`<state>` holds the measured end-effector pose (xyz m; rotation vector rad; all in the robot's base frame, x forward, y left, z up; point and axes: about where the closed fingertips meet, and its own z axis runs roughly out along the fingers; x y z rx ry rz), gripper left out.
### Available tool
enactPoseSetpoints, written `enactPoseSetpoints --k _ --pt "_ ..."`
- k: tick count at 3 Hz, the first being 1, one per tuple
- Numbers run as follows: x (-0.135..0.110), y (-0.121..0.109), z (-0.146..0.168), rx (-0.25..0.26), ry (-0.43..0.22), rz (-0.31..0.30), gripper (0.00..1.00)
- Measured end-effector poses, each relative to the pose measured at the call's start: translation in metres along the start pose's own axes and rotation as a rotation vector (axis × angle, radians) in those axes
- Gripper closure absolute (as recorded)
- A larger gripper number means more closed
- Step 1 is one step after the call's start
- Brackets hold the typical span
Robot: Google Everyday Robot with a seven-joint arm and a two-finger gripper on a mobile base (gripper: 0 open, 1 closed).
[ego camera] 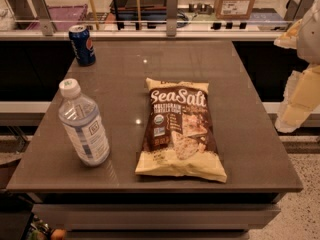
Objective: Move blue plastic bottle near pepsi can
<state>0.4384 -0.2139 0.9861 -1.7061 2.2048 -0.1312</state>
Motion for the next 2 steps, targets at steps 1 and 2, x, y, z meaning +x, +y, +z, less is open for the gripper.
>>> enactPoseSetpoints --k 1,2 --pt "0.0000 0.0000 0.0000 0.000 0.000 0.000 0.00" --pt "-0.0054 -0.0004 -0.0029 0.014 -0.021 0.006 0.00"
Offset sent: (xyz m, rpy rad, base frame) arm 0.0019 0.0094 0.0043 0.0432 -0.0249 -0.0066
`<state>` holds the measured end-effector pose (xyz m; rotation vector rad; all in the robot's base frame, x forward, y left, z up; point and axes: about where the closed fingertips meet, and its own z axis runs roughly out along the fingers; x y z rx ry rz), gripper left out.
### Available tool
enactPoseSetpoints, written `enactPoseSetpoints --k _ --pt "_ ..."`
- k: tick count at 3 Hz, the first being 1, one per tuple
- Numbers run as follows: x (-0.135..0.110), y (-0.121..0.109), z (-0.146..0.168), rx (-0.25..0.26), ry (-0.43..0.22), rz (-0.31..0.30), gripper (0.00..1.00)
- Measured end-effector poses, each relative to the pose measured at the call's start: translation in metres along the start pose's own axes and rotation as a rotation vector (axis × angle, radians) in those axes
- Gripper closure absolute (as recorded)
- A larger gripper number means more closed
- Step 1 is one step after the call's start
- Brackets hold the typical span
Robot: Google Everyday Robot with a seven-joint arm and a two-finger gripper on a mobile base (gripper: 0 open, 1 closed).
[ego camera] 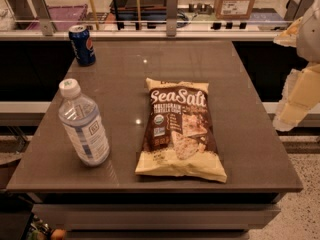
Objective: Move blue plastic bottle near pepsi can
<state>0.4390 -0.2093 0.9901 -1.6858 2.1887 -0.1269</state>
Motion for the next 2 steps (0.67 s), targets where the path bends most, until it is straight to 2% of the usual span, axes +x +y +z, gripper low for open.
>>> enactPoseSetpoints --k 1,2 --pt "-0.015 0.003 0.004 0.016 -0.110 0.015 0.00" --pt "-0.046 0.006 0.010 0.012 -0.292 0.022 0.00"
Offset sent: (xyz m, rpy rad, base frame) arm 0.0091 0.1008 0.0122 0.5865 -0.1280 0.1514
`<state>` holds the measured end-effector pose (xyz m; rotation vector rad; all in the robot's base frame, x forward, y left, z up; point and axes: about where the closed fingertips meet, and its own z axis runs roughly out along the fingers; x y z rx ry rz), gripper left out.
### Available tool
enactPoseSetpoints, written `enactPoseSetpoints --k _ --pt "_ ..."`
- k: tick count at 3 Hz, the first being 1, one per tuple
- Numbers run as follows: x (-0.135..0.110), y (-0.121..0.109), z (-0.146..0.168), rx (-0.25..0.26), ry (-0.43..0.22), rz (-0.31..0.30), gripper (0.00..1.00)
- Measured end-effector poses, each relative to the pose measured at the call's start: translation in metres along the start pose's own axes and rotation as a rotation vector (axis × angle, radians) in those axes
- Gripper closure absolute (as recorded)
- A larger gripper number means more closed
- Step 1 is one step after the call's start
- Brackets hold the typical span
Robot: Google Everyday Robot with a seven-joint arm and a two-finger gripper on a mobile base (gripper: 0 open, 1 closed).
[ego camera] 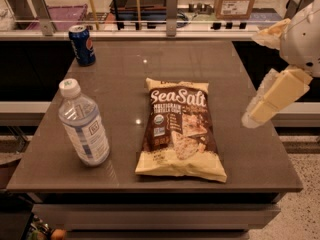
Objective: Move blue plastic bottle near pepsi can
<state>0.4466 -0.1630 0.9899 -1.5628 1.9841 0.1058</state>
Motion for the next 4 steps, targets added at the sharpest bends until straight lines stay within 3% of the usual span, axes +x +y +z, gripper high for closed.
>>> enactPoseSetpoints --k 3,4 --pt "-0.099 0.041 0.051 -0.056 -0.514 0.013 0.00" --pt "-0.124 0.048 0.070 -0.081 -0.639 0.043 0.00"
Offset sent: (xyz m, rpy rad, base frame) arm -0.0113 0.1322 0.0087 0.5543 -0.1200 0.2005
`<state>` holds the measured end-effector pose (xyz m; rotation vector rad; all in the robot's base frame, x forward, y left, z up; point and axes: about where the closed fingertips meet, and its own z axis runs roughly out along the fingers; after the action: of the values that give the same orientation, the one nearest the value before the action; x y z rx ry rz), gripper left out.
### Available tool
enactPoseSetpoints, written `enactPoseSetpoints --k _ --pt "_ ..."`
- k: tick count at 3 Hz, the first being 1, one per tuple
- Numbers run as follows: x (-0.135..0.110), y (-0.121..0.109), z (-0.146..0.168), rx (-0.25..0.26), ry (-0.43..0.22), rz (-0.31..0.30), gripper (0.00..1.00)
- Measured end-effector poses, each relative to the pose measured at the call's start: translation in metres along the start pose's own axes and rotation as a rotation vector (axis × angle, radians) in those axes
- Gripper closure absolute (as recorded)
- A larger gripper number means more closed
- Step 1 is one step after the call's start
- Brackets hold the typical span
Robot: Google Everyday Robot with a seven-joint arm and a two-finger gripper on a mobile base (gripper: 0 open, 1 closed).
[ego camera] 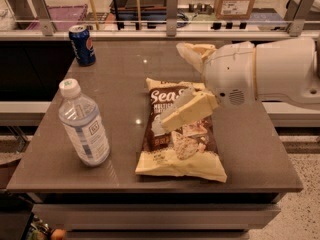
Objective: Move blue plastic bottle near pepsi can
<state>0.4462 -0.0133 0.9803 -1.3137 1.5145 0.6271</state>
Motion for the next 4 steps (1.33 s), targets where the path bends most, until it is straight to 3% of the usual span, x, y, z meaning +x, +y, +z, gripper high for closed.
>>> enactPoseSetpoints --k 2,4 --pt "-0.020 0.010 0.042 -0.064 -0.131 0.052 0.00" --pt "-0.018 0.013 0.048 -0.088 -0.160 0.073 0.00"
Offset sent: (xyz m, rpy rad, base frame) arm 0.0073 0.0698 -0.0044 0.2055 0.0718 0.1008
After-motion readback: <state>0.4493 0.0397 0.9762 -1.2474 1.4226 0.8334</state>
